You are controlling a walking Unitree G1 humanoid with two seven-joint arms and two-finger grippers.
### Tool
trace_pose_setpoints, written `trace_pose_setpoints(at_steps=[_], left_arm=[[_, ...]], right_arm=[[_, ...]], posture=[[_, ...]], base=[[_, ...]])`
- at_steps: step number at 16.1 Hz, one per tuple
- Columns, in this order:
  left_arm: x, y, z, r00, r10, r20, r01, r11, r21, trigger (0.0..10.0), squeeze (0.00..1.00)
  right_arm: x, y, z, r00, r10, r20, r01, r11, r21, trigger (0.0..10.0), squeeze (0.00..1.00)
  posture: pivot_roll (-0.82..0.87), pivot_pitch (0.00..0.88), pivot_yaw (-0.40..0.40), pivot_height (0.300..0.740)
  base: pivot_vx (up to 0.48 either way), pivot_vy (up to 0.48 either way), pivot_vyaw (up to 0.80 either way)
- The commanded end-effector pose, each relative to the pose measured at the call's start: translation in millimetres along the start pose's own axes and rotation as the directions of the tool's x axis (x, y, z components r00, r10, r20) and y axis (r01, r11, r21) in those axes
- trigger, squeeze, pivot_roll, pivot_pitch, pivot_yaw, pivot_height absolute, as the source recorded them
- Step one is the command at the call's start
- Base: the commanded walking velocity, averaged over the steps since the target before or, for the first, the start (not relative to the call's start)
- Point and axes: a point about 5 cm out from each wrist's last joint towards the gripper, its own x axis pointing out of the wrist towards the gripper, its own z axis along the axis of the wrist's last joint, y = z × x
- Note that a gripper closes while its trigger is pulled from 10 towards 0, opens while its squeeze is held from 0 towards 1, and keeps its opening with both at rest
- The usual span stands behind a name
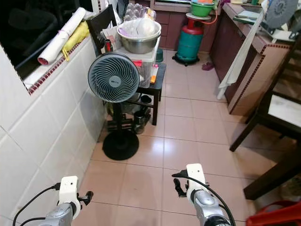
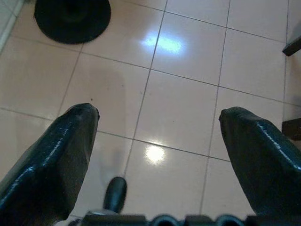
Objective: Setting the table
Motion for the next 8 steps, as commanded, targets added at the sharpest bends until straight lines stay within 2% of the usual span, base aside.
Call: trace_pose_setpoints(at_steps=[1, 4, 8], left_arm=[[0.3, -2.1, 0.5, 1.0, 0.006, -0.002, -0.006, 1.0, -0.018, 10.0, 0.0], [-1.1, -1.3, -7.1, 1.0, 0.011, -0.025, -0.011, 1.0, -0.015, 10.0, 0.0], [-1.3, 2.5, -7.1, 0.999, 0.009, -0.033, -0.007, 0.999, 0.047, 10.0, 0.0]], right_arm=[[0.1, -3.4, 1.4, 1.0, 0.0, -0.013, 0.0, 1.0, -0.021, 10.0, 0.0], [0.4, -2.6, 1.7, 1.0, -0.002, -0.014, 0.001, 1.0, -0.023, 10.0, 0.0], [-1.1, -6.7, -3.9, 0.997, -0.071, -0.018, 0.073, 0.991, 0.115, 10.0, 0.0]], posture=[[-0.07, 0.0, -0.093, 0.74], [-0.07, 0.0, -0.084, 0.74], [-0.08, 0.0, -0.027, 0.74]], base=[[0.0, 0.0, 0.0], [0.0, 0.0, 0.0], [0.0, 0.0, 0.0]])
